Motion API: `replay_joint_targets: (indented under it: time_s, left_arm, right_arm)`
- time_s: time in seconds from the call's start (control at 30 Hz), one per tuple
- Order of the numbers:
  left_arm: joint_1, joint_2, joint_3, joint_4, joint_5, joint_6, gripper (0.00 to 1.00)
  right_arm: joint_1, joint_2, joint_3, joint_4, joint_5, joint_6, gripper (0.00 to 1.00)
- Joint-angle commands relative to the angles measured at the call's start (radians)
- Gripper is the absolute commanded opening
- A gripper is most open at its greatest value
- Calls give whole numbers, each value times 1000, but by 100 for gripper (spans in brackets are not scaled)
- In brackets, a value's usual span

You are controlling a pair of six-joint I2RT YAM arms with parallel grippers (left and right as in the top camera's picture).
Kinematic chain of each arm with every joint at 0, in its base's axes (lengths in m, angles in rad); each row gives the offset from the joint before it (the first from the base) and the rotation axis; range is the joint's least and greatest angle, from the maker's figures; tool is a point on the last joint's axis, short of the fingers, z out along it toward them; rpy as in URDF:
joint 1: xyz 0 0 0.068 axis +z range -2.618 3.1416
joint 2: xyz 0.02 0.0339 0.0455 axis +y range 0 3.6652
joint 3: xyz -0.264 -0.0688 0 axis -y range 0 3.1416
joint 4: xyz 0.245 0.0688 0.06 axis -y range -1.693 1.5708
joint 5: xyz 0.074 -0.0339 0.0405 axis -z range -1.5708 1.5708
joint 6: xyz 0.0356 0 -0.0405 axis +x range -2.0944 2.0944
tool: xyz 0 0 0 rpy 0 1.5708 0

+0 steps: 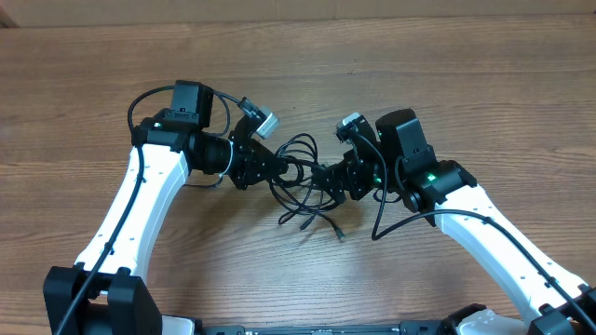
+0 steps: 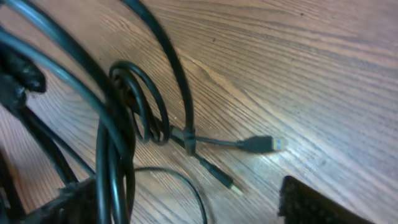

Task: Untangle cables

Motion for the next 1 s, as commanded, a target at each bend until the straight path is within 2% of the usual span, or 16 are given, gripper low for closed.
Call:
replay_joint_targets:
  time_s: [0.0,0.17,0.23,0.3,0.43,0.57,0.67,0.87,0.97]
  left_arm:
    - [2,-15,24,5,84,51,4]
    - [2,-15,24,6,83,49,4]
    - [3,-15,24,10,82,41,4]
    - [3,-15,24,16,80,32,4]
    - [3,-15,24,34,76,17,4]
    - [3,-15,24,85,-2,-119,4]
    - [3,-15,24,129,-150,-303,4]
    - [4,-15,24,142,-667,-846,4]
    - [4,-15,24,116,-803,-1038,4]
  right_arm:
    - [-2,2,16,1,6,-1,72]
    - [-2,2,16,2,6,0,26]
    - [-2,2,16,1,6,0,12]
    - [-2,2,16,1,6,0,4]
    - [-2,2,16,1,6,0,4]
    - [-2,2,16,0,-1,0,4]
    - [-2,2,16,-2,-1,0,4]
    - [-2,2,16,-4,-1,0,4]
    - [-2,2,16,-6,-1,0,4]
